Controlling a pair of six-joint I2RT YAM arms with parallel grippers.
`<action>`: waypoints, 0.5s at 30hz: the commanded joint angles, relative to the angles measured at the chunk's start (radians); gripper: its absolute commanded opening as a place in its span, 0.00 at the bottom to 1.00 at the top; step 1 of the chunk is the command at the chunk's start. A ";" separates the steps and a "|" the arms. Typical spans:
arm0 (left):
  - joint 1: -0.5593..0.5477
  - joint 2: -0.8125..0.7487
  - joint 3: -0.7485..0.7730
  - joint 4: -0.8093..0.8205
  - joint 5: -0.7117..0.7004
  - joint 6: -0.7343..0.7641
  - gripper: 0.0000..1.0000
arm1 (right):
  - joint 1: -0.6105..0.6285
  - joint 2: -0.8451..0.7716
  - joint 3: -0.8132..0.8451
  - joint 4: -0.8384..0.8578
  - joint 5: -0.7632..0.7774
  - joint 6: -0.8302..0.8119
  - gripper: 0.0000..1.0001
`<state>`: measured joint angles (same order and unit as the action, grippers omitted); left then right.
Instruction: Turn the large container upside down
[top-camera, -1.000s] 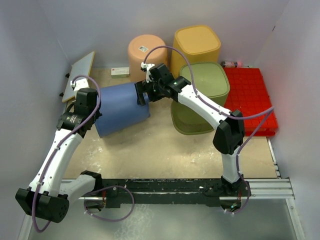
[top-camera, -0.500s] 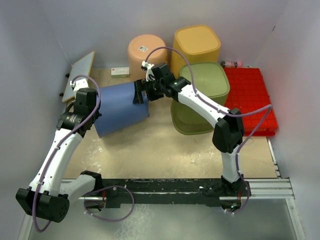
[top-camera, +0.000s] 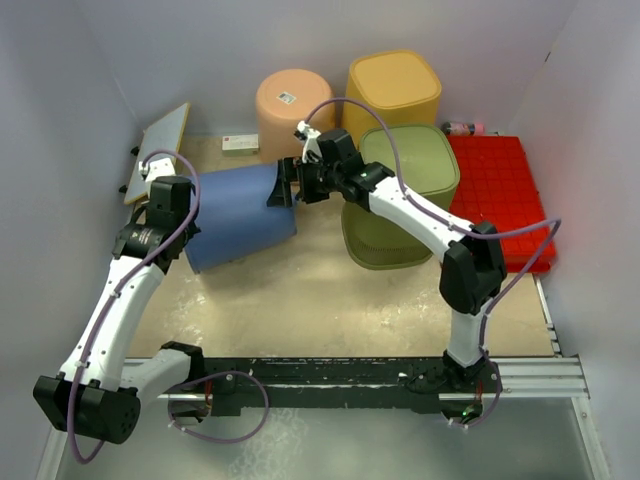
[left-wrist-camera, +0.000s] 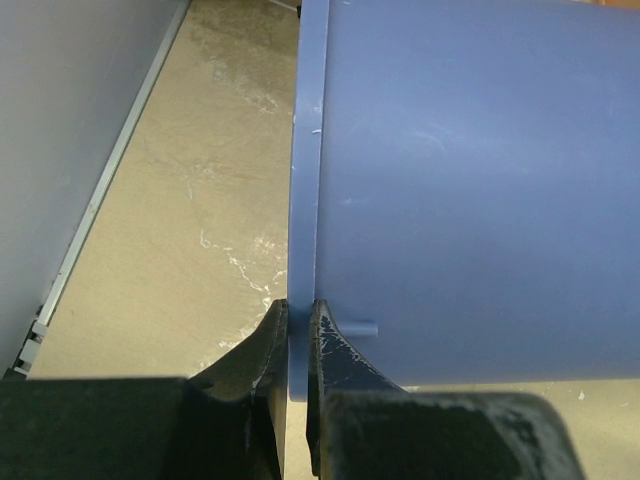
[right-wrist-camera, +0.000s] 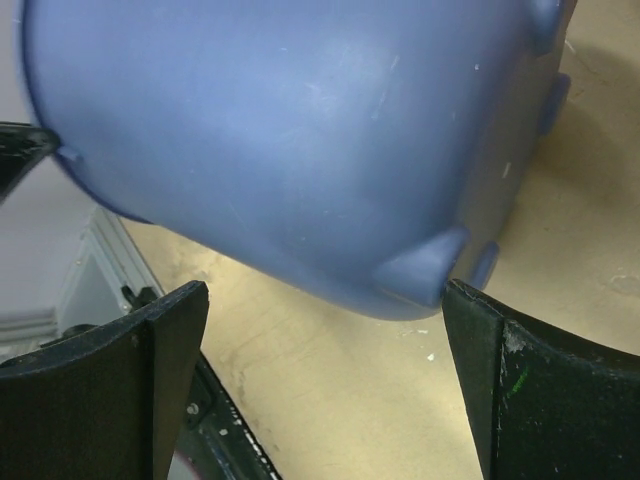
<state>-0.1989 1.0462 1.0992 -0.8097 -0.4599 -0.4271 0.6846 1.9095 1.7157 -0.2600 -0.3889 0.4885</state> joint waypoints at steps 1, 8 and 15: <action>-0.005 0.031 -0.043 0.023 0.188 -0.052 0.00 | 0.028 -0.120 -0.014 0.216 -0.185 0.105 1.00; -0.005 0.014 -0.050 0.062 0.218 -0.081 0.00 | 0.032 -0.165 -0.018 0.207 -0.165 0.093 1.00; -0.005 -0.022 -0.027 0.041 0.164 -0.082 0.00 | 0.031 -0.110 0.091 -0.043 0.091 -0.042 1.00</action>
<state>-0.2031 1.0466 1.0676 -0.7479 -0.3000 -0.4793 0.7227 1.7691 1.7206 -0.1577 -0.4644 0.5365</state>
